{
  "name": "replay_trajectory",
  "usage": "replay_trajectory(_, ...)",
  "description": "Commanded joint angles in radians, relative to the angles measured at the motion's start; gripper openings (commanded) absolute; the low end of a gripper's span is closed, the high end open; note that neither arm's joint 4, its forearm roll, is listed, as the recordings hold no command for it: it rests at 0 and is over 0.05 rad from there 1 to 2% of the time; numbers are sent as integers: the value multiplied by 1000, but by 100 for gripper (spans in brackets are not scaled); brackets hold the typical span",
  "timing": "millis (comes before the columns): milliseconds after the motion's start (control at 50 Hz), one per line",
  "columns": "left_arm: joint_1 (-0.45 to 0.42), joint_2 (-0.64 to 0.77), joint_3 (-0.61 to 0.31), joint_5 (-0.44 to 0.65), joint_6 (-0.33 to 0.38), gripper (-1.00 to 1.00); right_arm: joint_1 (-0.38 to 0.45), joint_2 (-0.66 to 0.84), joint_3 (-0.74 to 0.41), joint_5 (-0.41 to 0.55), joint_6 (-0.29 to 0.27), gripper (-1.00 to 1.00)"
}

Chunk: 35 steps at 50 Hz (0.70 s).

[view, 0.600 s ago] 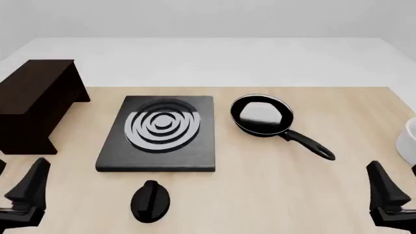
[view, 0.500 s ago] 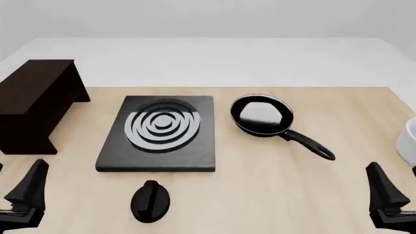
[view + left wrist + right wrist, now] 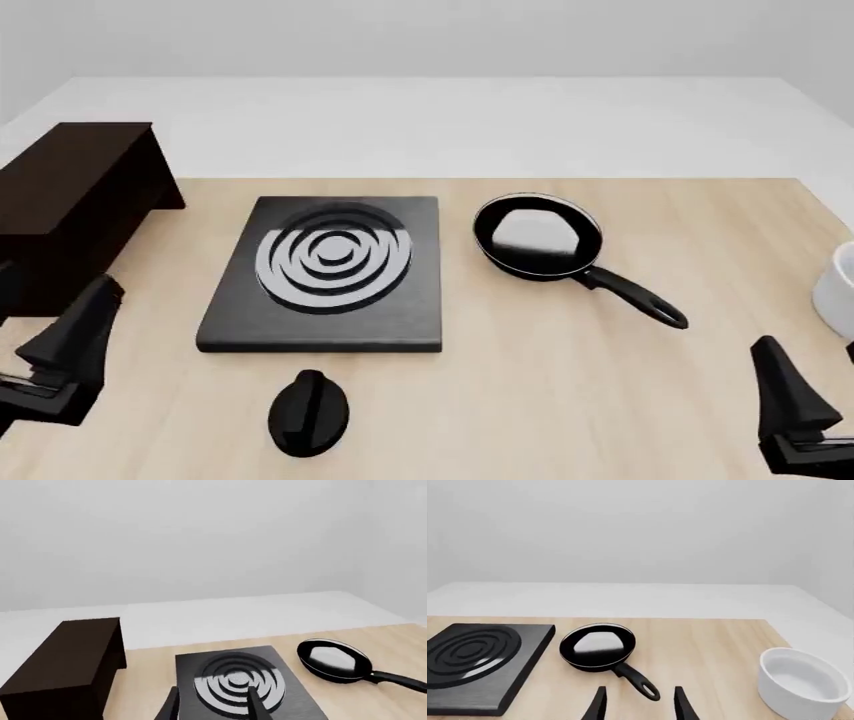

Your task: Put the frying pan on top of the cabinet.

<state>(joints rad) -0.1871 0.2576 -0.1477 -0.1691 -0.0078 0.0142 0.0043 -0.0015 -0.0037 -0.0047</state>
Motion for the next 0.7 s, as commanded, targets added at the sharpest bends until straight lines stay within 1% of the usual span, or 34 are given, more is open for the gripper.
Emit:
replay_trajectory(20,-193,335,-219,-79,-128,100,-12,-3,-1,1,7,100)
replay_trajectory(60,-260,390,-268,-82,-176,100,-15,-3,-1,1,10,100)
replay_trajectory(80,-300,450,-297,-106,-267,100,-15,-3,-1,0,8,100)
replay_trajectory(100,-320,474,-306,-119,-274,100,-15,-3,-1,-1,8,100)
replay_trajectory(120,-329,503,-318,-127,-297,100,-16,-3,-1,-1,8,100)
replay_trajectory(140,-352,539,-331,-150,-345,100,-16,-3,-1,-1,9,100)
replay_trajectory(160,-369,555,-342,-161,-371,100,-16,-3,-1,-1,9,100)
replay_trajectory(180,-383,578,-357,-166,-381,100,-17,-3,-1,-1,10,100)
replay_trajectory(200,-402,591,-367,-190,-414,100,-17,-3,0,-1,10,100)
replay_trajectory(220,-402,591,-367,-190,-414,100,-17,-3,0,-1,10,100)
replay_trajectory(280,-440,676,-413,-224,-495,100,-17,-3,0,-1,10,100)
replay_trajectory(300,-473,719,-442,-247,-550,100,-17,-3,0,0,10,100)
replay_trajectory(320,-490,731,-452,-258,-570,100,-17,-3,0,0,10,100)
replay_trajectory(340,-490,731,-452,-258,-570,100,-18,-3,0,0,9,100)
replay_trajectory(360,-508,772,-485,-266,-612,100,-19,-3,0,0,10,100)
replay_trajectory(400,-546,811,-511,-283,-668,100,-22,-3,0,1,10,100)
replay_trajectory(440,-558,824,-527,-296,-683,100,-22,-3,0,1,10,100)
replay_trajectory(460,-560,853,-542,-299,-718,100,-23,-3,0,2,9,100)
replay_trajectory(520,-558,872,-564,-299,-730,100,-23,-3,0,3,10,100)
replay_trajectory(540,-569,898,-570,-312,-771,100,-22,-3,0,4,9,100)
replay_trajectory(560,-574,895,-580,-315,-765,100,-22,-3,0,4,8,100)
replay_trajectory(600,-596,928,-580,-358,-843,100,-21,-2,0,4,8,100)
replay_trajectory(620,-615,970,-601,-372,-883,100,-21,-3,0,4,8,100)
replay_trajectory(640,-631,983,-606,-386,-902,100,-21,-3,0,3,8,100)
replay_trajectory(680,-623,1006,-626,-386,-920,100,-21,-3,1,3,7,100)
replay_trajectory(700,-637,1029,-635,-391,-943,100,-21,-3,1,3,7,100)
